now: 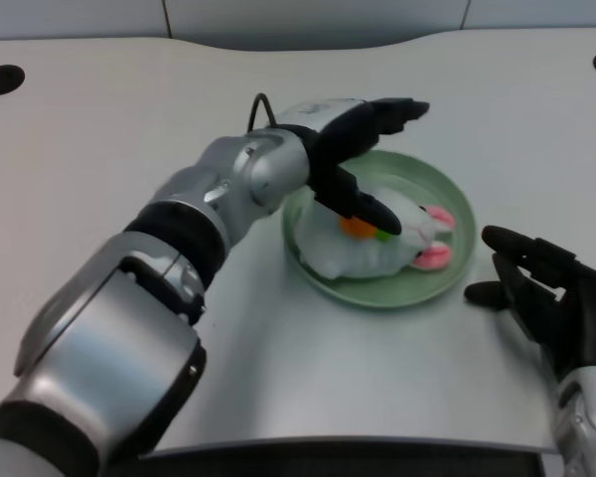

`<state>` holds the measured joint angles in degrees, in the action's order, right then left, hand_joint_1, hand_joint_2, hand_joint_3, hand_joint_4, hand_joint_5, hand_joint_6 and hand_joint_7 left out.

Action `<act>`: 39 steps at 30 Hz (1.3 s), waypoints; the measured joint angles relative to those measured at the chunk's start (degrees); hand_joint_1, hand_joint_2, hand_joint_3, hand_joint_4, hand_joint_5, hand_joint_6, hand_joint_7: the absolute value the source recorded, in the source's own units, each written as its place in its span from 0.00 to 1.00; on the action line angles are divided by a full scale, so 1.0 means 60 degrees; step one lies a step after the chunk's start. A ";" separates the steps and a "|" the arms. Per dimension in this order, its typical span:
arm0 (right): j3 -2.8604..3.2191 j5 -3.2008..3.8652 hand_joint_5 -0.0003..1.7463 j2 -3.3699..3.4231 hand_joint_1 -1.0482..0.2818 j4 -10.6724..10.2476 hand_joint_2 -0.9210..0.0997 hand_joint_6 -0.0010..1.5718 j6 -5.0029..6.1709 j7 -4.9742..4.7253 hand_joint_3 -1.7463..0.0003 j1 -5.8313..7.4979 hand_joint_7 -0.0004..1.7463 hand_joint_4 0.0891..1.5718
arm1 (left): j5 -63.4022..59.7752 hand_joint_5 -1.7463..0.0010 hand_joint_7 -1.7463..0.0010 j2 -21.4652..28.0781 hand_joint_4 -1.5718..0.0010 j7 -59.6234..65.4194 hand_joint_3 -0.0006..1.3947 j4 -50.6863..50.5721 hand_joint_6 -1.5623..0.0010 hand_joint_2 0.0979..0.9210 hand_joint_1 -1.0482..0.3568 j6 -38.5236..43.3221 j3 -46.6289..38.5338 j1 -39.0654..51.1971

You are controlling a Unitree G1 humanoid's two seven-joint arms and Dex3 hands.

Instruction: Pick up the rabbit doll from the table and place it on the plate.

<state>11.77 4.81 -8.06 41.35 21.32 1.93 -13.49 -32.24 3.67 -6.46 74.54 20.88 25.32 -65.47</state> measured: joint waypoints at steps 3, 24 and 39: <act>0.0001 -0.0008 0.48 -0.0003 0.49 0.0082 0.00 0.66 0.0002 -0.0013 0.90 -0.0068 0.00 0.54 | 0.0508 1.00 0.99 0.0380 1.00 -0.0468 0.05 -0.0212 0.98 1.00 0.03 0.0171 -0.0470 0.0028; -0.0023 -0.0017 0.48 -0.0085 0.48 0.0339 0.00 0.66 0.0104 -0.0050 0.90 -0.0246 0.00 0.54 | 0.2931 0.97 0.99 0.2688 0.95 -0.2314 0.07 -0.2221 0.96 1.00 0.07 0.1567 -0.2602 0.2889; -0.0012 -0.0002 0.49 -0.0043 0.48 0.0288 0.00 0.66 0.0101 0.0003 0.90 -0.0196 0.00 0.55 | 0.3969 0.92 0.98 0.2788 0.89 -0.2705 0.19 -0.3962 0.93 1.00 0.12 0.0976 -0.3343 0.4338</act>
<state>11.70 4.80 -8.31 43.08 21.93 1.95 -14.67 -8.43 20.40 -22.69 50.77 26.74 5.27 -39.44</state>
